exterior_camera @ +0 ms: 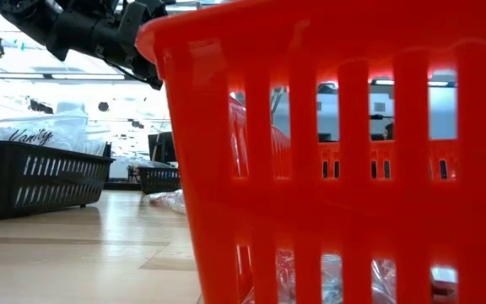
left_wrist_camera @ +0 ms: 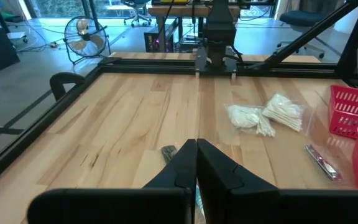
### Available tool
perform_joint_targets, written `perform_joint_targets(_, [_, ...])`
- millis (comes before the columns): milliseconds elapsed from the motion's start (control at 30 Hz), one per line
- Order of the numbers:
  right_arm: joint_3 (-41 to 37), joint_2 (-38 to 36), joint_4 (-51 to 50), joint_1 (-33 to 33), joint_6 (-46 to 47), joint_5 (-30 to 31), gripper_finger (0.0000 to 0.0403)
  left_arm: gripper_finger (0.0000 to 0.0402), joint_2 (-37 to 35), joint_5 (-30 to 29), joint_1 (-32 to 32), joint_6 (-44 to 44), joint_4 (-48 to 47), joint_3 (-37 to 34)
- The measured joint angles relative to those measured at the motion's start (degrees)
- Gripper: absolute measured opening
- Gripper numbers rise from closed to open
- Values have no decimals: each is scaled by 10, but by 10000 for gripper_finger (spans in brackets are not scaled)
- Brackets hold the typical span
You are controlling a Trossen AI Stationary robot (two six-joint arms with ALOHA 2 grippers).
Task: Pick & Place Travel size toiletries
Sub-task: Put the blue toothbrush into the top black bin
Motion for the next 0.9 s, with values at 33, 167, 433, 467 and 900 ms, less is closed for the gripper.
perform_joint_targets(33, [0, 0, 0, 0, 0, 0, 140, 2, 0, 0, 0, 0, 0, 0])
perform_joint_targets(167, [0, 0, 0, -1, 0, 0, 139, 2, 4, 0, 0, 0, -1, 0])
perform_joint_targets(433, [0, 0, 0, 0, -1, 0, 145, 2, 26, 47, 6, -12, 7, 1])
perform_joint_targets(467, [0, 0, 0, 0, -1, 0, 146, 2, 26, 54, 8, -15, 7, 0])
perform_joint_targets(900, [0, 0, 0, 0, 0, 0, 139, 2, 25, -34, -13, 19, 13, 0])
